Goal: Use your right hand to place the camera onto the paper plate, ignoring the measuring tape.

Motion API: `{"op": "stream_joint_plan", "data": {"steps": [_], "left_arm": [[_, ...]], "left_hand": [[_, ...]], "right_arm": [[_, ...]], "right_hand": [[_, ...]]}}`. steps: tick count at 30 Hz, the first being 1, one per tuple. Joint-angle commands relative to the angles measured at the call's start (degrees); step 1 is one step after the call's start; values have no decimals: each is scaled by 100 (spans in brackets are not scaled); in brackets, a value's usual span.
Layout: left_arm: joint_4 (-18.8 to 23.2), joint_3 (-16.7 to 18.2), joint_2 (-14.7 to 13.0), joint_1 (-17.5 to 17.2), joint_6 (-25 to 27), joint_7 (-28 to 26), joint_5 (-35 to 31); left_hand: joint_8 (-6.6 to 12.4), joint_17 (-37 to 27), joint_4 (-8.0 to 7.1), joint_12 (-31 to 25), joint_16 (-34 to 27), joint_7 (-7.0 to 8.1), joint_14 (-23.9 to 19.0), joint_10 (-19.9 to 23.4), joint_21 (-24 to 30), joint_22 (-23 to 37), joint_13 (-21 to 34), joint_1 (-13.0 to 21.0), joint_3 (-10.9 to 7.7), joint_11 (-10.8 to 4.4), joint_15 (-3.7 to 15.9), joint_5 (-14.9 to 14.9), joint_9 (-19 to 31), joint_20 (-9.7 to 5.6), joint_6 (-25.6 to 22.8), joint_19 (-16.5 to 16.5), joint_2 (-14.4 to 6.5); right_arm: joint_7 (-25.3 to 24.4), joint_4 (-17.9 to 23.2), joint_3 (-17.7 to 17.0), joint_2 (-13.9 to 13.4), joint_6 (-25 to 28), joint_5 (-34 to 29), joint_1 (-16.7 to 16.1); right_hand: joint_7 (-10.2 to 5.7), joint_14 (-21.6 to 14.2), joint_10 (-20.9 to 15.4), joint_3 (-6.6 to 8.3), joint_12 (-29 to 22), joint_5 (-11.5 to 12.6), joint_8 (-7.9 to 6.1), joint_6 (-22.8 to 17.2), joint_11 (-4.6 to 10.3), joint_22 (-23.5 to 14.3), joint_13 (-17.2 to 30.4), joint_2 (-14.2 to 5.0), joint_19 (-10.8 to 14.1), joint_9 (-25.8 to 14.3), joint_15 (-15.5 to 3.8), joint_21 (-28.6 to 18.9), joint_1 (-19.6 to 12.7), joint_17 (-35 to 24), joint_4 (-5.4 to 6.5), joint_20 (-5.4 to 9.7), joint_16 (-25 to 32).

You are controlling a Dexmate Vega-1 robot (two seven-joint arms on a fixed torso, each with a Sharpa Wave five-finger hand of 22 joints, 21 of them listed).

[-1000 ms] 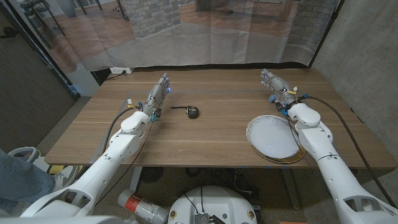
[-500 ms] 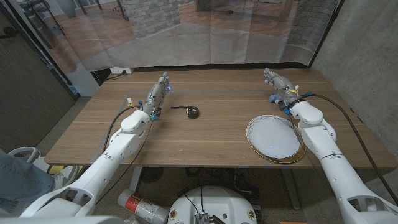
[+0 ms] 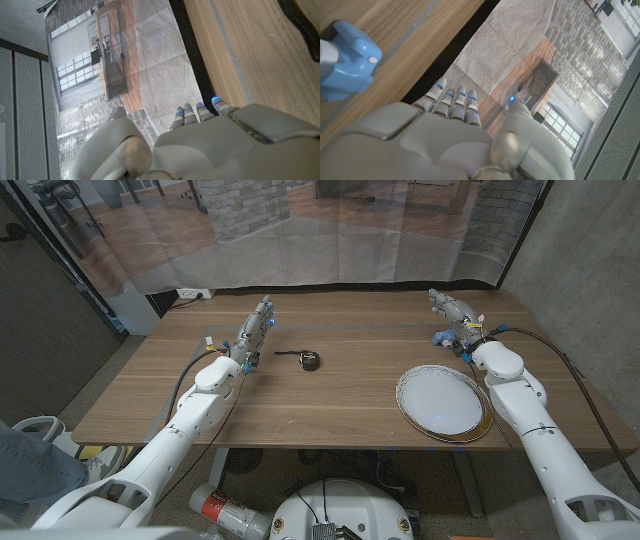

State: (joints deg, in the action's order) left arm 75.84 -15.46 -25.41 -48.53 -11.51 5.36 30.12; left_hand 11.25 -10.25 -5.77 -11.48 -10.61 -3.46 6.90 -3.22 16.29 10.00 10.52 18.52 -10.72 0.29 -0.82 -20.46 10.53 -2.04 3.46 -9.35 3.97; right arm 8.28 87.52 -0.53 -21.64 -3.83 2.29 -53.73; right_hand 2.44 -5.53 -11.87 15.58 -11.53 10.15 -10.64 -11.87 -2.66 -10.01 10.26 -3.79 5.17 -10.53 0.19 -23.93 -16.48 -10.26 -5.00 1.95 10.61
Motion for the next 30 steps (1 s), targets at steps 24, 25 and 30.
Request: {"op": "stream_joint_plan", "data": {"steps": [24, 25, 30], "left_arm": [[275, -30, -80, -121, 176, -105, -5], [273, -37, -83, -120, 180, -101, -10], [264, -44, -70, -126, 164, -107, -11]], "left_hand": [[19, -25, 17, -21, -29, 10, 3, 3, -80, 23, 18, 22, 45, -1, -27, 3, 11, -141, -66, 22, -69], [20, -25, 17, -23, -29, 12, 2, 9, -81, 23, 18, 23, 46, -7, -24, 4, 11, -143, -69, 24, -70], [22, -25, 17, -21, -29, 15, 1, 8, -91, 24, 18, 25, 50, -21, -24, 5, 11, -138, -79, 23, -74]], "right_arm": [[-468, 359, -33, -278, 99, -893, -227], [-472, 364, -32, -294, 93, -921, -234], [-527, 446, -30, -350, 155, -1078, -275]], "right_hand": [[-95, -84, -31, 28, -23, 43, -56, -43, 92, -8, 17, -25, 50, -28, -70, 93, -159, -13, -106, 239, 33], [-97, -87, -27, 29, -22, 43, -56, -43, 97, -8, 17, -26, 51, -28, -72, 96, -162, -12, -109, 241, 33], [-107, -87, -32, 32, -24, 43, -59, -52, 121, -8, 17, -31, 54, -28, -73, 109, -168, -14, -115, 238, 32]]}}
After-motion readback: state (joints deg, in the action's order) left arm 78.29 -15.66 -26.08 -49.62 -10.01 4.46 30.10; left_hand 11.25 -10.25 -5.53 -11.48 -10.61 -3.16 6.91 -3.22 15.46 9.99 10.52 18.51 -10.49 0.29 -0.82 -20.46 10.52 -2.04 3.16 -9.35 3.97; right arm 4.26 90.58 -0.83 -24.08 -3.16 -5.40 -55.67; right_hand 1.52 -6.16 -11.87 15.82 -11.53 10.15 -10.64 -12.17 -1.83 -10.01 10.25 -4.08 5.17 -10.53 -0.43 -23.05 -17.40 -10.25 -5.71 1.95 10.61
